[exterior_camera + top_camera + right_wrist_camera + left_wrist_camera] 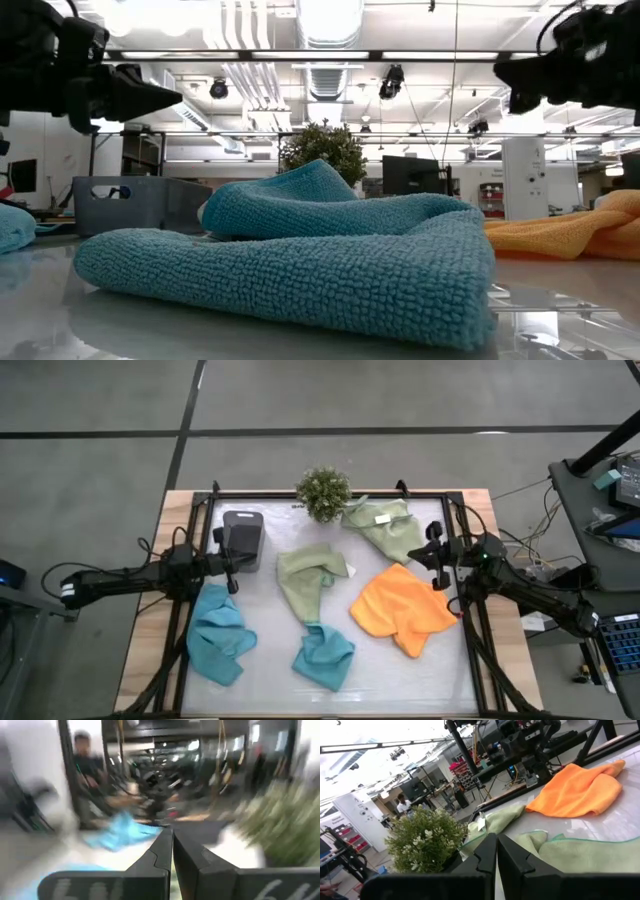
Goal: Fold microfiber towels
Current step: Fold the left green microfiber cloth
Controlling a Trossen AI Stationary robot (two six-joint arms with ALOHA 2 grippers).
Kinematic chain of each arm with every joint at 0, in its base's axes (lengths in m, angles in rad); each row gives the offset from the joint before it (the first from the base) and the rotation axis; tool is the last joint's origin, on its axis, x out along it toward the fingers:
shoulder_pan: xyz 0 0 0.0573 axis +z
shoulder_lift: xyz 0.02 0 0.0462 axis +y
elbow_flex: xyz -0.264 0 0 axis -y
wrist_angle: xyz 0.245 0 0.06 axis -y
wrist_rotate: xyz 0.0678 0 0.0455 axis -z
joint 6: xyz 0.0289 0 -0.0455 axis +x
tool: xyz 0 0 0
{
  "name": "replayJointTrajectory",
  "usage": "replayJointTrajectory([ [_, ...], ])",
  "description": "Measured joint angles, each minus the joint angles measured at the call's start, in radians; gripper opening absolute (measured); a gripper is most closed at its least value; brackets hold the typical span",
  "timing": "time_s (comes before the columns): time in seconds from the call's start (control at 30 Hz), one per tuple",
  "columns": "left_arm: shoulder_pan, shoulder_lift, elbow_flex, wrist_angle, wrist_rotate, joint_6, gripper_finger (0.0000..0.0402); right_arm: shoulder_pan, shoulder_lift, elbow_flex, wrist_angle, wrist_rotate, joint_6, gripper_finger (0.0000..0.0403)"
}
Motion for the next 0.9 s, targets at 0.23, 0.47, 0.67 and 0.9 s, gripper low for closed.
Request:
replayJointTrajectory([
  [0.23, 0.0, -0.002, 0.0, 0.007, -0.017, 0.03, 0.0, -0.001, 0.0, 0.0, -0.003, 0.093, 0.606, 0.0009],
  [0.47, 0.0, -0.001, 0.0, 0.008, -0.049, 0.127, 0.0, -0.001, 0.001, 0.0, -0.001, 0.094, 0.534, 0.0009],
  [0.67, -0.006, 0.007, 0.0, 0.042, 0.122, -0.342, 0.0, -0.001, 0.0, 0.0, 0.0, 0.094, 0.451, 0.0009],
  [0.9, -0.006, 0.027, 0.0, 0.342, 0.156, -1.311, 0.0, 0.0, 0.0, 0.0, 0.0, 0.113, 0.424, 0.0009],
])
